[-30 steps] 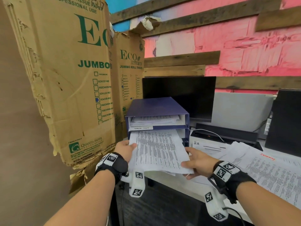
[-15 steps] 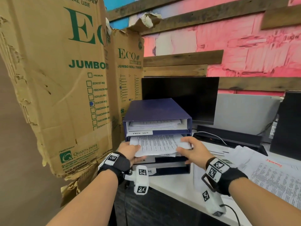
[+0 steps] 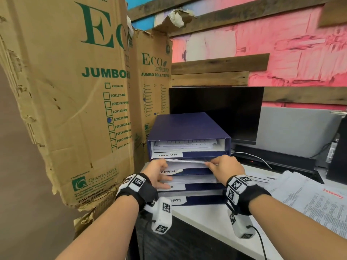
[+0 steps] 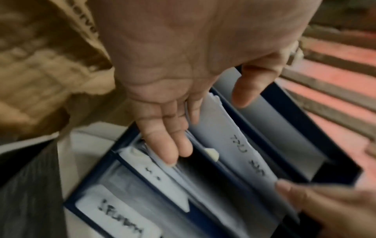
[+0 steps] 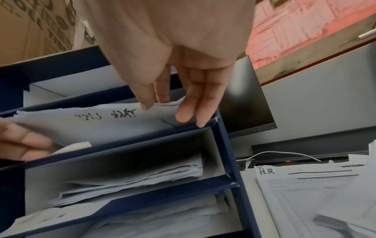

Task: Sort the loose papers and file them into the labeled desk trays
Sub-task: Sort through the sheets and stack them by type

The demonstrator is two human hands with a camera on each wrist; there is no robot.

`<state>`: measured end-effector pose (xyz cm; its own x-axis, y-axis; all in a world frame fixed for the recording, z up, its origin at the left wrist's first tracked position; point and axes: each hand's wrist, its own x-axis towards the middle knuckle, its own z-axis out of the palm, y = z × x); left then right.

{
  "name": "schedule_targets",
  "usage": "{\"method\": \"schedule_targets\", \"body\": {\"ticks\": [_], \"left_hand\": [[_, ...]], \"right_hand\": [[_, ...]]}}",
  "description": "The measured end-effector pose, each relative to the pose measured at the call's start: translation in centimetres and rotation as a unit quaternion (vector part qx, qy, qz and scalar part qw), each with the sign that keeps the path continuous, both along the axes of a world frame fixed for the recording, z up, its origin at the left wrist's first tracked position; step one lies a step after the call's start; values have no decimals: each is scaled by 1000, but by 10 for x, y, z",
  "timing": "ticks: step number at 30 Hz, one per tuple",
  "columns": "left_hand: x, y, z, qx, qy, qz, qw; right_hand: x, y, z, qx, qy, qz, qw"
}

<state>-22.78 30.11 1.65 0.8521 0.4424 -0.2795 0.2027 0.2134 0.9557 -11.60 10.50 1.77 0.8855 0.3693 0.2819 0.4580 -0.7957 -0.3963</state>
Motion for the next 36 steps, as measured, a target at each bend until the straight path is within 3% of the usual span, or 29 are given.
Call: {"method": "schedule_targets", "body": {"ticks": [2,4,9,13,15,19,21,25,29,36], "left_hand": [[1,-2,-4,114,76,-9,991],[4,-3,-9,178,94,-12,979],[8,5,-13,242,118,-56,961],[8,9,-10,221,125,-82,964],[8,5,-9,271,123,-84,951],[12,6,-12,380,95,-18,920],[16,6,-15,392,86,-12,916],[19,-1,-16,393,93,-43,914],[20,0,-11,489,164,-92,852],[13,-25,-2,465,133,-95,870]], "right_hand": [[0,5,0,-10,1,-10,1000],[-1,8,-3,-22,1,-7,1000],[2,10,-14,-96,27,35,994],[7,10,-14,-179,46,51,981],[8,14,-13,-206,54,41,976],[7,16,-12,-153,16,61,986],[7,13,-14,-151,-19,89,984],[13,11,-16,-233,9,122,965],[11,11,-13,-241,25,131,961],[-7,-41,-12,-190,50,147,970]]}}
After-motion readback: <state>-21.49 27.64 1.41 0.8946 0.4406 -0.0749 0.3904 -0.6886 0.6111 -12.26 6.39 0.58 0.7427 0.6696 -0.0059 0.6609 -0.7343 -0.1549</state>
